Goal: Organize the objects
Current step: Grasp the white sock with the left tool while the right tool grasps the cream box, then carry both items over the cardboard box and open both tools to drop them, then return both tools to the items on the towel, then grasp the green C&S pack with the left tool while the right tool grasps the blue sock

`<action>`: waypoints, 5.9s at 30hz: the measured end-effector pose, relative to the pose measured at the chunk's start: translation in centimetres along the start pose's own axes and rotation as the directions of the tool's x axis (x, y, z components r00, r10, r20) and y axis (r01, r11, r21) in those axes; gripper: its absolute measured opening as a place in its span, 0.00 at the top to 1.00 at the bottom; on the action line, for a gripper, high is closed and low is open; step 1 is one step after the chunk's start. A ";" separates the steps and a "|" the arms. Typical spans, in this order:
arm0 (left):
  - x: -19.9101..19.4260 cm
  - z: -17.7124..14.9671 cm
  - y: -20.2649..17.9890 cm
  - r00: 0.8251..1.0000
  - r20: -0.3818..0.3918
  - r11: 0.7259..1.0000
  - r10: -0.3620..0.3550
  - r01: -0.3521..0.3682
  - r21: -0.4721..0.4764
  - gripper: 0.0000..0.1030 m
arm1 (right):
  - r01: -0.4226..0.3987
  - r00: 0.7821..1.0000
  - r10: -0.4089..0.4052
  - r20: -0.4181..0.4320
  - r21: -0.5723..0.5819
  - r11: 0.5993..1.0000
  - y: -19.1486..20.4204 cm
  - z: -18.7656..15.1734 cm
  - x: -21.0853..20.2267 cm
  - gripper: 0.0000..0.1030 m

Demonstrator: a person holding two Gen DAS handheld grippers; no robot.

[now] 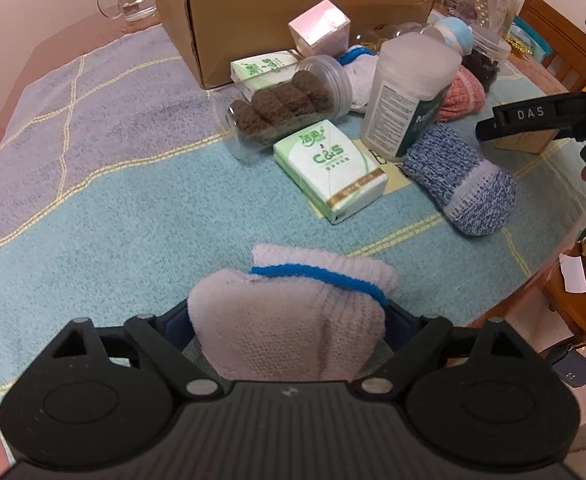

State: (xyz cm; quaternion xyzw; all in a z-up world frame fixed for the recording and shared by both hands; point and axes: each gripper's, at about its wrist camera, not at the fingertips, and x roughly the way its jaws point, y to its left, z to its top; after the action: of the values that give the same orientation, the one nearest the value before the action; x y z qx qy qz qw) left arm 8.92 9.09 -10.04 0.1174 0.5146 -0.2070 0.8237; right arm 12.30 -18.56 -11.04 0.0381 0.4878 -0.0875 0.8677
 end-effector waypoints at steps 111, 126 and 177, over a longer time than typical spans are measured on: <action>-5.1 11.0 3.1 0.971 0.164 0.969 0.176 -0.142 -0.201 0.02 | -0.292 0.950 0.312 0.011 -0.327 0.899 5.5 4.9 -8.4 0.00; 0.1 8.5 0.7 0.992 0.089 0.980 0.089 -0.071 -0.188 0.02 | -0.302 0.953 0.285 -0.102 -0.378 0.875 8.1 -2.5 -4.6 0.00; 2.6 5.5 1.4 0.993 -0.004 0.984 0.116 -0.116 -0.132 0.02 | -0.299 0.954 0.269 -0.131 -0.452 0.840 4.6 -3.5 -2.9 0.00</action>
State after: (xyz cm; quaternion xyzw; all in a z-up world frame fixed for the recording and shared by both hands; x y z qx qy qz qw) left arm 14.98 7.54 -9.93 0.0919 0.5179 -0.1245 0.8413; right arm 8.80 -13.22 -10.47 -0.0970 0.5101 0.1633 0.8389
